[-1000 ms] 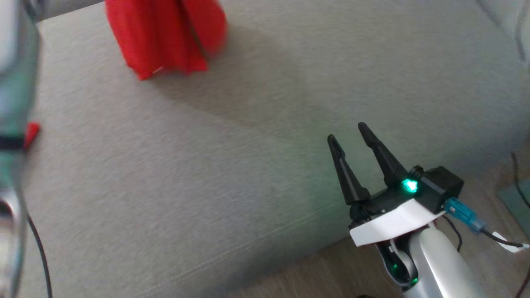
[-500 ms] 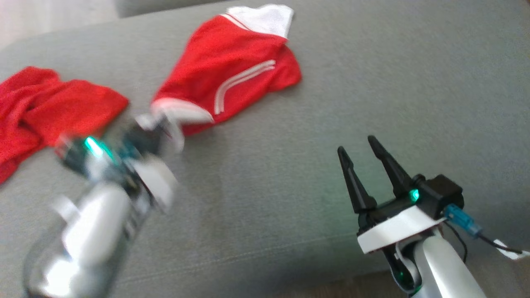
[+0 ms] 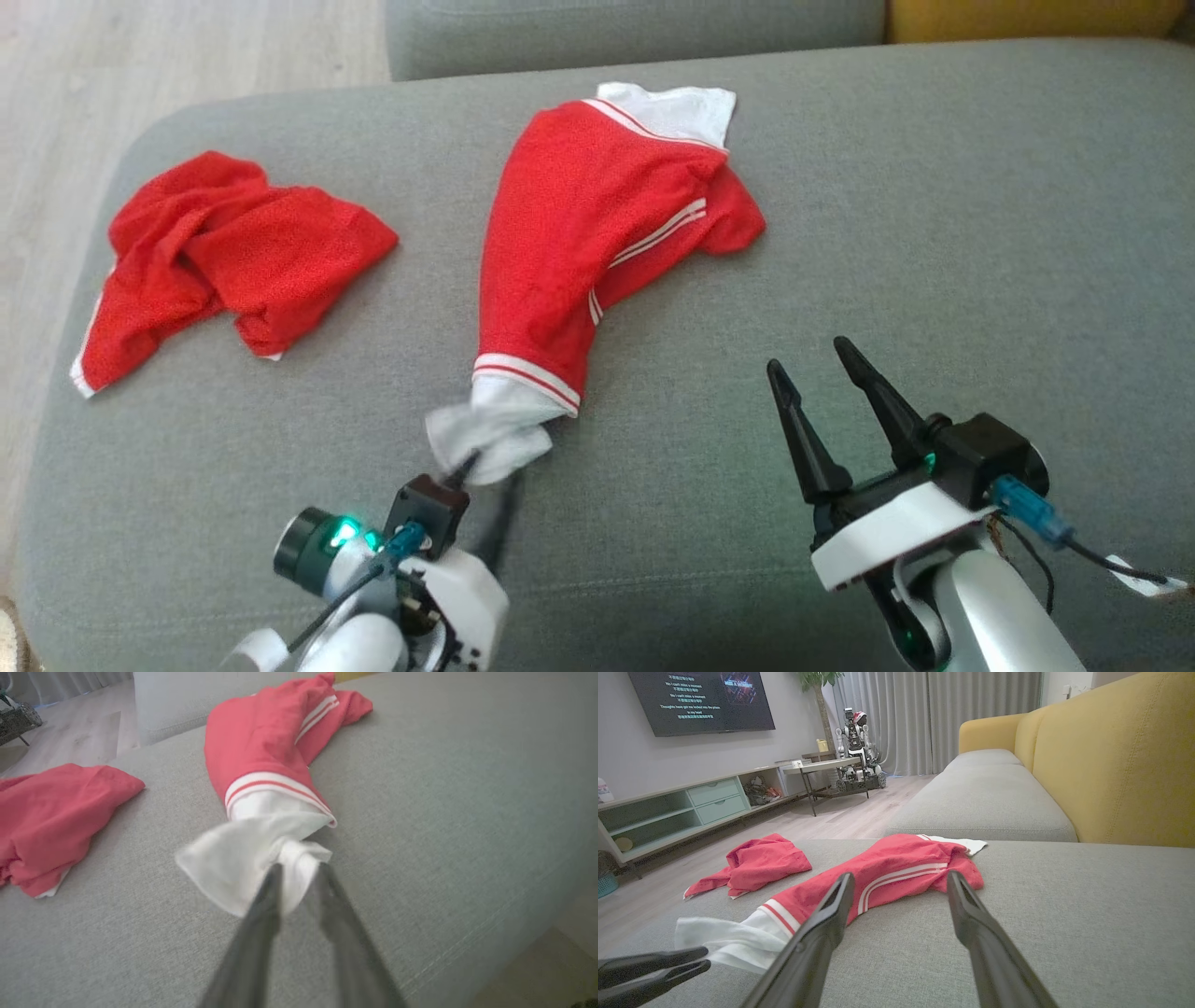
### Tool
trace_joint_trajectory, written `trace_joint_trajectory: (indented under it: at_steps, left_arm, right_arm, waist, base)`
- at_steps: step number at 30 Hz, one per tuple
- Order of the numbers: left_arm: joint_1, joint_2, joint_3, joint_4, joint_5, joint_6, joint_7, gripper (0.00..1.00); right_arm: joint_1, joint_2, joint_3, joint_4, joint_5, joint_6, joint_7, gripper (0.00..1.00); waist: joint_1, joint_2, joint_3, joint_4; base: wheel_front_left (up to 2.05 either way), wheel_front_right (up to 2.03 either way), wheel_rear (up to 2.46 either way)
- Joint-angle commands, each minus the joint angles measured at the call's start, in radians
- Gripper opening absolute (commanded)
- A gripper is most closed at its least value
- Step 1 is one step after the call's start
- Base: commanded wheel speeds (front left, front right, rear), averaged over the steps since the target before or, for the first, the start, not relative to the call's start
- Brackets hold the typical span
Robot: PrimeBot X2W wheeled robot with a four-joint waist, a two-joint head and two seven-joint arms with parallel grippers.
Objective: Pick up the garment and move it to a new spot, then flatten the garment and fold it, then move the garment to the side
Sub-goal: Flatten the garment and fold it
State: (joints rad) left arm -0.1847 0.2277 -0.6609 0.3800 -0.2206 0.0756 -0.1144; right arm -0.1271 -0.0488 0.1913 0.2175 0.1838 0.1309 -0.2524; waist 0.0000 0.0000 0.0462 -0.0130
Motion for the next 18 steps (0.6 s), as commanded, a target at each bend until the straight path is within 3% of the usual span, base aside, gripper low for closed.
trace_joint_trajectory:
  at_steps: [1, 10, 15, 18]
  left_arm:
    - [-0.039, 0.002, 0.046, -0.041, -0.008, 0.009, -0.016, 1.0]
    - [-0.003, -0.048, 0.122, -0.135, -0.066, 0.059, -0.135, 1.0]
    - [0.02, -0.069, 0.131, -0.181, -0.07, 0.047, -0.146, 1.0]
    - [0.023, -0.082, 0.126, -0.218, -0.049, 0.026, -0.147, 1.0]
  right_arm:
    - [-0.003, -0.001, 0.018, -0.027, -0.005, 0.0, -0.009, 1.0]
    - [-0.015, -0.001, -0.027, 0.002, 0.01, 0.0, -0.009, 1.0]
    - [-0.067, -0.001, -0.053, 0.016, -0.092, 0.0, -0.009, 1.0]
    - [-0.123, -0.001, -0.087, 0.053, -0.08, 0.0, -0.003, 1.0]
  waist:
    - [0.0, 0.0, -0.007, 0.007]
    - [0.0, 0.0, -0.003, 0.059]
    - [0.0, 0.0, 0.028, 0.11]
    - [0.0, 0.0, 0.062, 0.165]
  base:
    - [0.0, 0.0, 0.0]
    - [0.0, 0.0, 0.0]
    - [0.0, 0.0, 0.0]
    - [0.0, 0.0, 0.0]
